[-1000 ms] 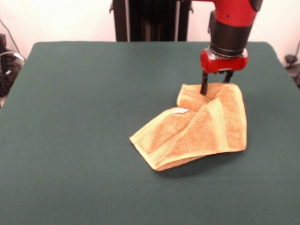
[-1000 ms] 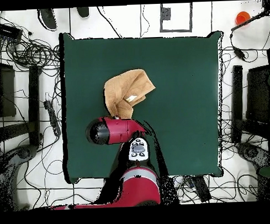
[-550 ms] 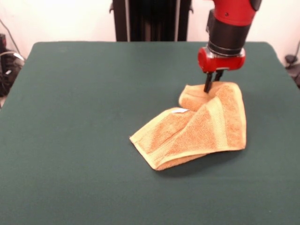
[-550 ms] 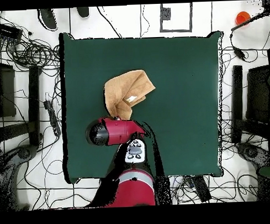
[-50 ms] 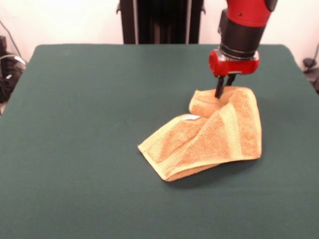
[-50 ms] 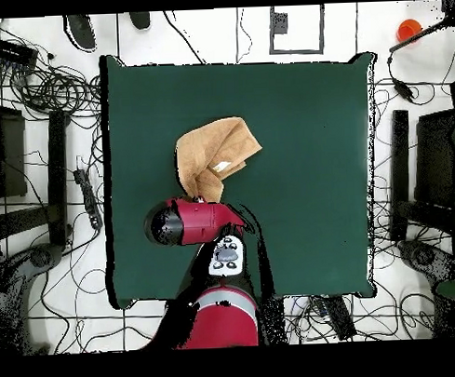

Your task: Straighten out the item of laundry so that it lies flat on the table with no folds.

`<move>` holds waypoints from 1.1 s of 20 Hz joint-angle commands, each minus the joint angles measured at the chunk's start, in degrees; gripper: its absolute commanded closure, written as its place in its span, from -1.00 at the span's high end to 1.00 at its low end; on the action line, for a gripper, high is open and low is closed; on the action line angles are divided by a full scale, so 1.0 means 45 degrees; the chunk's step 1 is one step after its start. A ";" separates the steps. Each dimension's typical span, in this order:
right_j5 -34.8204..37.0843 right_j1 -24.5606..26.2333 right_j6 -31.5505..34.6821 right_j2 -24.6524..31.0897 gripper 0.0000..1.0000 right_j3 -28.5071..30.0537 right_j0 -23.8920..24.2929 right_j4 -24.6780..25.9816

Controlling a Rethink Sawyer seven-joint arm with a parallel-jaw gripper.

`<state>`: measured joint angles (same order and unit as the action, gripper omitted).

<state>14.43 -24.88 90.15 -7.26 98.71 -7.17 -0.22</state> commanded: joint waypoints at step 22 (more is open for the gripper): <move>0.0169 0.0305 0.2645 0.0548 -1.00 -0.0163 -0.0231 -0.0547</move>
<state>14.41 -24.69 90.15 -7.26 98.70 -7.17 -0.23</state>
